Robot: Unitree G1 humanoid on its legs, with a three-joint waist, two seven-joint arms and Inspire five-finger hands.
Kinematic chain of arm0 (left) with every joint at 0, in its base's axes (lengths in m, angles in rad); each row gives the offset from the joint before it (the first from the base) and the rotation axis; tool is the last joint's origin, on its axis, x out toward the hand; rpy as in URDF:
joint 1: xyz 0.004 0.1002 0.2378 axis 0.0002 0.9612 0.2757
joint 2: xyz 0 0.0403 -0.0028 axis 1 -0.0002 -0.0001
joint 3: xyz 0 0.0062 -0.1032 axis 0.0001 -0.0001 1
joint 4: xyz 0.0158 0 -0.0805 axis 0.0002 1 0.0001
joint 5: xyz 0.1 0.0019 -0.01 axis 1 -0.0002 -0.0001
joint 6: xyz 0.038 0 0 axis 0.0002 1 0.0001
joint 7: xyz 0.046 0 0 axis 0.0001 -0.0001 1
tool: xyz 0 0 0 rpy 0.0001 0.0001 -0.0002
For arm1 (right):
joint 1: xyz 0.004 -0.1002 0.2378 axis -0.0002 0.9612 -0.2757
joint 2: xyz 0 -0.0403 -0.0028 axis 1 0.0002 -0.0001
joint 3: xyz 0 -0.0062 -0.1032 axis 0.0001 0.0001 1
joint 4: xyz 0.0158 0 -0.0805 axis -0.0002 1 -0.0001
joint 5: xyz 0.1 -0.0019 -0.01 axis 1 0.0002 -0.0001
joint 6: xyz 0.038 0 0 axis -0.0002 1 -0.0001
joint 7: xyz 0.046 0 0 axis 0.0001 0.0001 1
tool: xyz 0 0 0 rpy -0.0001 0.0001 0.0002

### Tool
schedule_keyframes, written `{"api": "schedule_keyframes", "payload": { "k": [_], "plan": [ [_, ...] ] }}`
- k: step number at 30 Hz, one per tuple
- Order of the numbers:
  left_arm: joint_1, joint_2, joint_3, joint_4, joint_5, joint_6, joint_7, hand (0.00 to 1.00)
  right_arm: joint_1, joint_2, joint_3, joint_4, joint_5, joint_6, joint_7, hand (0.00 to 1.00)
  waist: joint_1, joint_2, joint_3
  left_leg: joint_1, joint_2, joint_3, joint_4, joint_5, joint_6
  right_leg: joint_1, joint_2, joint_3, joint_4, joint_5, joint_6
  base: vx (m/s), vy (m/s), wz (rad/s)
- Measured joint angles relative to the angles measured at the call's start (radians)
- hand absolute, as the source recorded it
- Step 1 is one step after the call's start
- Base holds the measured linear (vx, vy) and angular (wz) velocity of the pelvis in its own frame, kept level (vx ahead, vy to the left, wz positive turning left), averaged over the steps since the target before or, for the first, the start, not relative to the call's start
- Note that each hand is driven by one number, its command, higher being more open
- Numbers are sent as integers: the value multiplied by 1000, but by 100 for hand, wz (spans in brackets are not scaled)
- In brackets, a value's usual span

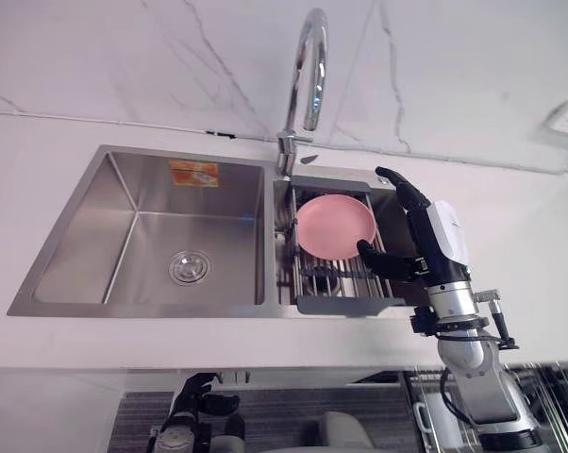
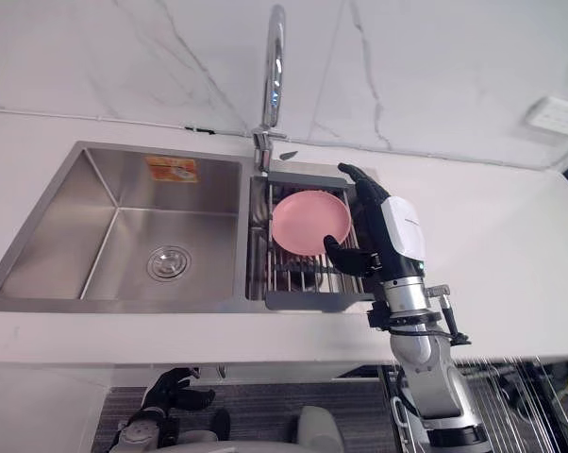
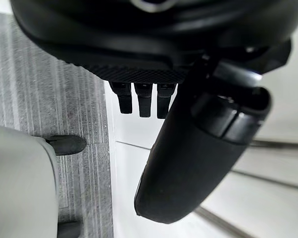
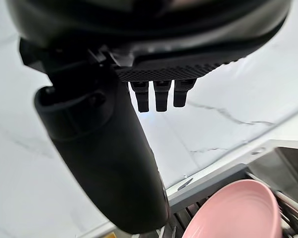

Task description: Walk over to the sink, pick up the cup, carry it to the dishwasher, place the cup inside the dishwasher, then close the dishwasher door

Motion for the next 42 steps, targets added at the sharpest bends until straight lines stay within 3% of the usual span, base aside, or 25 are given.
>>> {"api": "schedule_keyframes", "payload": {
  "k": [1,2,4,6,9,17,27,42],
  "plan": [
    [-7,3,17,18,-8,4,1,90,1,-6,-10,1,-27,-1,0,90,2,-6,-6,-2,-17,-3,7,-16,-11,19,-19,6,-50,12,35,168,-177,23],
    [-11,-5,23,25,-7,5,4,90,0,-8,-15,1,-38,-1,0,90,2,9,-5,-9,-8,-3,22,-28,-17,32,-9,3,-77,18,39,182,-181,0],
    [0,-29,65,31,-10,20,23,90,28,-17,-54,8,-50,4,0,90,-5,49,-16,-15,31,-2,36,-52,-38,67,30,-11,-147,42,26,165,-122,-6],
    [5,-20,84,40,-10,32,28,90,57,-35,-90,9,-51,20,0,90,-12,54,-17,2,52,-2,31,-61,-48,98,51,-20,-176,47,20,137,-82,-3],
    [33,10,80,49,-6,22,16,90,81,-50,-117,10,-56,22,-1,90,-15,55,-19,32,75,8,28,-76,-56,139,75,-13,-212,53,12,82,-48,-11],
    [98,20,43,44,24,-11,0,90,90,-53,-94,33,-56,15,10,90,-11,66,-41,36,72,23,27,-83,-53,172,77,1,-284,88,15,16,4,-5],
    [110,18,12,47,34,-21,0,90,77,-140,16,121,-109,7,20,90,11,84,-59,24,69,24,19,-80,-49,171,76,0,-316,103,17,0,0,0],
    [118,23,-7,26,50,-38,0,90,-19,-207,171,221,-232,-7,39,90,17,84,-59,7,67,0,20,-80,-48,170,72,-23,-327,103,17,-7,-6,4]
  ]
}}
